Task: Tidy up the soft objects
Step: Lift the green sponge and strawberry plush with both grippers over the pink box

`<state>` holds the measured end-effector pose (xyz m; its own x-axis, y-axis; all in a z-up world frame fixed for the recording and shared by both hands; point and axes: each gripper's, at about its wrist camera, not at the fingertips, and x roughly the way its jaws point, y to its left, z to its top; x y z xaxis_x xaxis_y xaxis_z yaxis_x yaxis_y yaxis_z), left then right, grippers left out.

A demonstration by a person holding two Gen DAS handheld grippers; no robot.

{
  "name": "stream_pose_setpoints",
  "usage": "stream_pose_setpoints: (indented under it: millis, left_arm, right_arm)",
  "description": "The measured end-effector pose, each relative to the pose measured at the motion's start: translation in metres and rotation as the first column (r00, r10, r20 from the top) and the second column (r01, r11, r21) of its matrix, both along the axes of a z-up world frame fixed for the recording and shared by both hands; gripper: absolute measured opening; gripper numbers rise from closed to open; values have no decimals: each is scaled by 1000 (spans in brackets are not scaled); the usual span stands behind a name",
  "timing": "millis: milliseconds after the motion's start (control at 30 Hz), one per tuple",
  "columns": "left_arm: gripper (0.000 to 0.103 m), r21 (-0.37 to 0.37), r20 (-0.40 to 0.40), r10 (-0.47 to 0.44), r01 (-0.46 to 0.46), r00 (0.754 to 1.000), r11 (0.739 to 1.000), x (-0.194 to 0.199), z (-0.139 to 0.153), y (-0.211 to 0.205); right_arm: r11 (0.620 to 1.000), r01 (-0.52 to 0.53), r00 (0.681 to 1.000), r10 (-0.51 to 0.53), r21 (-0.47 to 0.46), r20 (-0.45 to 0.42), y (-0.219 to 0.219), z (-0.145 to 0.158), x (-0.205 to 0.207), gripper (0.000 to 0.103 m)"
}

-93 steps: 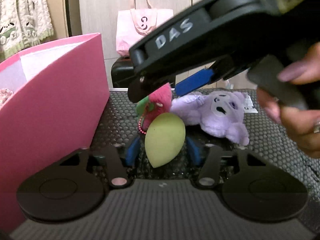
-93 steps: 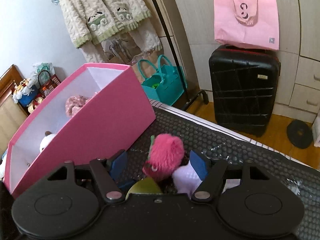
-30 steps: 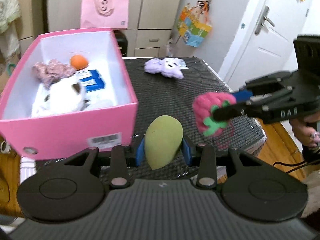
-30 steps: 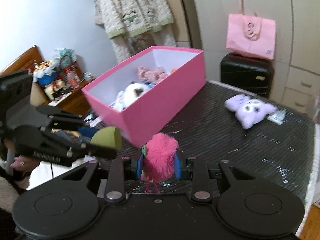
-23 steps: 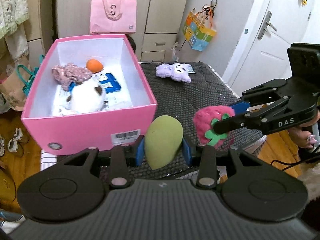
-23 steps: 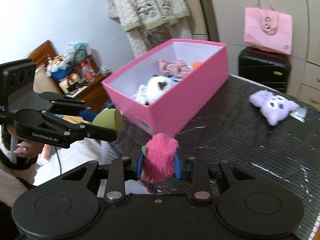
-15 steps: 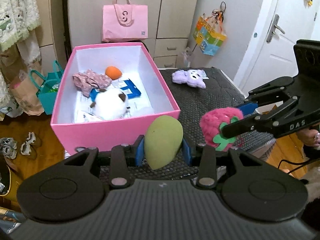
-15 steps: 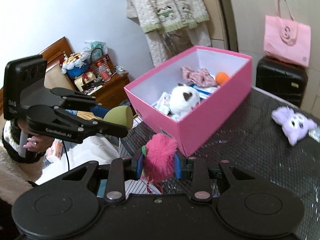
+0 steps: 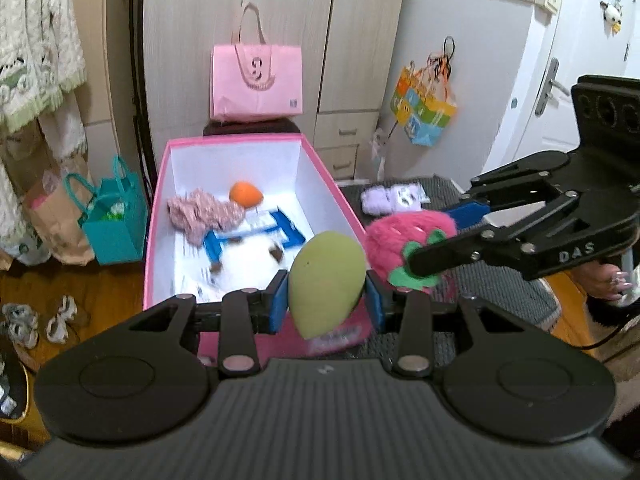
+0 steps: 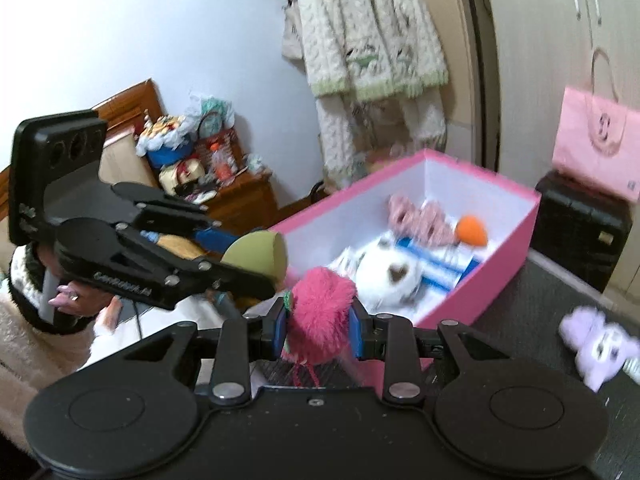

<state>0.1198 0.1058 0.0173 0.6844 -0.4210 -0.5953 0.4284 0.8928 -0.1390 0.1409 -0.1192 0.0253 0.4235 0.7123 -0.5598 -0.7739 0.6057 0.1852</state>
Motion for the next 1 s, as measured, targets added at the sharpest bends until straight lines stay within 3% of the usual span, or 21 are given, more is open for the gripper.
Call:
stream_pose_setpoints:
  millis: [100, 267, 367, 500, 600, 733, 900, 1000]
  left_arm:
    - [39, -20, 17, 5, -4, 1000, 1000, 16, 2, 4]
    - [39, -46, 3, 34, -34, 999, 998, 54, -2, 11]
    - [39, -21, -13, 53, -54, 998, 998, 81, -12, 13]
    - [39, 8, -61, 47, -47, 997, 999, 123, -29, 8]
    - [39, 67, -57, 48, -44, 997, 997, 148, -39, -2]
    - [39, 104, -49, 73, -68, 996, 992, 181, -51, -10]
    - [39, 134, -117, 78, -62, 990, 989, 210, -73, -17]
    - [41, 78, -192, 50, -35, 980, 996, 217, -78, -18]
  right_arm:
    - [999, 11, 1000, -12, 30, 4, 3, 2, 18, 35]
    - [995, 95, 993, -94, -5, 75, 18, 6, 51, 35]
    - [992, 121, 990, -119, -22, 78, 24, 6, 76, 35]
    - [990, 136, 991, -136, -29, 15, 33, -3, 118, 35]
    - [986, 161, 986, -163, -41, -33, 40, -15, 146, 35]
    - [970, 219, 975, -223, -101, -25, 49, -27, 172, 35]
    - [949, 256, 965, -262, -186, -10, 59, -42, 192, 35]
    - [948, 243, 967, -254, -205, -29, 62, -48, 197, 39]
